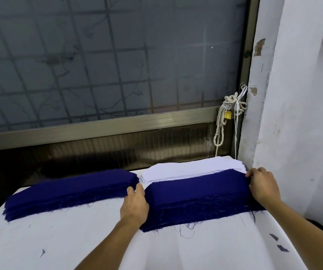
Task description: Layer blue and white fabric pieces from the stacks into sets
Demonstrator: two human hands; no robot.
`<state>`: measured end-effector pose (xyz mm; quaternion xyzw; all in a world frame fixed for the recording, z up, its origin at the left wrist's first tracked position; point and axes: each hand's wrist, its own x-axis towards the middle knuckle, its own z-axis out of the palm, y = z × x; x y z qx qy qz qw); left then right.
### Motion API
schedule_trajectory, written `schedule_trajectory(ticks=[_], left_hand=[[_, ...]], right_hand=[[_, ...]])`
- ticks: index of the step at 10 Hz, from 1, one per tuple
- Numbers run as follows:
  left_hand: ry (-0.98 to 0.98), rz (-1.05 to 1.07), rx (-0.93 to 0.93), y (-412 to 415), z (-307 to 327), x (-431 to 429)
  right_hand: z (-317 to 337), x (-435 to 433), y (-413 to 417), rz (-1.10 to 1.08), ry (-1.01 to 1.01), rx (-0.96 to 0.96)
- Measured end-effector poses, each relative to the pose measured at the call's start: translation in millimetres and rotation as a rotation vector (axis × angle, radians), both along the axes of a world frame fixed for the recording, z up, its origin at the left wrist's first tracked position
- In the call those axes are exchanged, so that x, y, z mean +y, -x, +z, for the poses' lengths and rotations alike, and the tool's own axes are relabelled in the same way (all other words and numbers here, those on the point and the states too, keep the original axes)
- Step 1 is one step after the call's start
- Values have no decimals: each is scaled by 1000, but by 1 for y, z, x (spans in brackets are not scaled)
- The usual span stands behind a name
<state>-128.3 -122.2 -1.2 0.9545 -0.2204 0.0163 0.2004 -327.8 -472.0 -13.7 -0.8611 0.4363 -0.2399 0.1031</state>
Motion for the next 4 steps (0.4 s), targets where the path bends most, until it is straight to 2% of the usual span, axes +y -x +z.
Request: schedule_trajectory(ticks=[2,3,4], left_hand=[[-9,-17,-65,-5,11,9],[14,-42,-136,-7,16,13],[63,-90,-204,-9,28,18]], right_hand=[[6,1,5,1,58,128],[9,8,5,-17,162,157],[16,28,-5,-3,218,15]])
